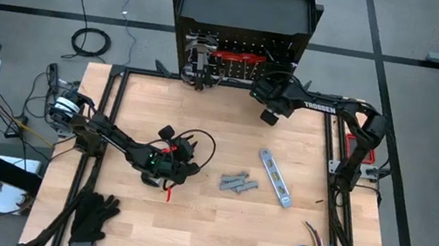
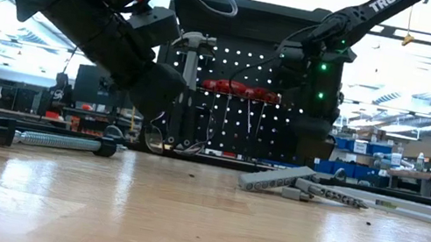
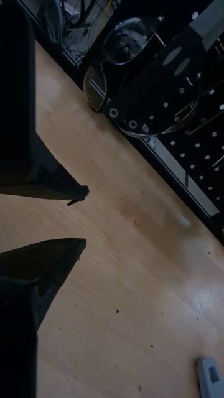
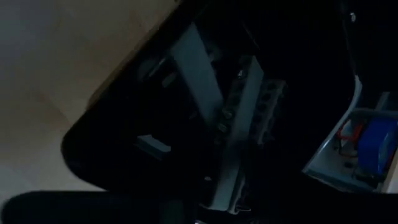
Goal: Hang tools onto peg board
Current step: Put the screwdriver bits on the table
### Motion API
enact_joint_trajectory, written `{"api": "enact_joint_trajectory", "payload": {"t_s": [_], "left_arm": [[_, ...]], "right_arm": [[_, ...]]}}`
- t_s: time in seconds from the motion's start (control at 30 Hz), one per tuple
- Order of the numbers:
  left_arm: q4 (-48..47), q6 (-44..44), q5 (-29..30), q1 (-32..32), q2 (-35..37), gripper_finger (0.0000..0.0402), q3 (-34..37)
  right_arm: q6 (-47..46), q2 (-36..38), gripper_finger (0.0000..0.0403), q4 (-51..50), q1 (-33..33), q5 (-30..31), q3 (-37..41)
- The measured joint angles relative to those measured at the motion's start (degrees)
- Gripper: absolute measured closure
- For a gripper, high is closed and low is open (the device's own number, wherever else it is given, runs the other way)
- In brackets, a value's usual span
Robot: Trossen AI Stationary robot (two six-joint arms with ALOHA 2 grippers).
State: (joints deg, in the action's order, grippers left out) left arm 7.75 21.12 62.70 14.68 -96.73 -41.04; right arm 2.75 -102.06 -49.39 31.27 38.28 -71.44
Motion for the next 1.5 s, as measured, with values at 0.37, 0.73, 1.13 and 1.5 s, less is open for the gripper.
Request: {"api": "enact_joint_trajectory", "payload": {"t_s": [0.37,0.73,1.13,1.5], "left_arm": [[-0.02,-0.04,0.02,0.0,0.0,0.0291,0.02],[-0.02,0.03,0.02,0.0,0.0,0.0291,0.0],[0.0,0.09,0.02,0.0,0.0,0.0291,0.0],[0.02,0.11,0.03,-0.02,0.0,0.0291,0.02]], "right_arm": [[2.18,0.11,0.0393,-0.01,-2.01,1.05,0.04],[1.57,0.11,0.0401,-1.22,-6.48,4.11,0.11],[-2.79,7.32,0.0402,-2.41,-12.73,6.49,0.11],[-18.21,15.52,0.0402,2.03,-32.97,-17.45,5.74]]}}
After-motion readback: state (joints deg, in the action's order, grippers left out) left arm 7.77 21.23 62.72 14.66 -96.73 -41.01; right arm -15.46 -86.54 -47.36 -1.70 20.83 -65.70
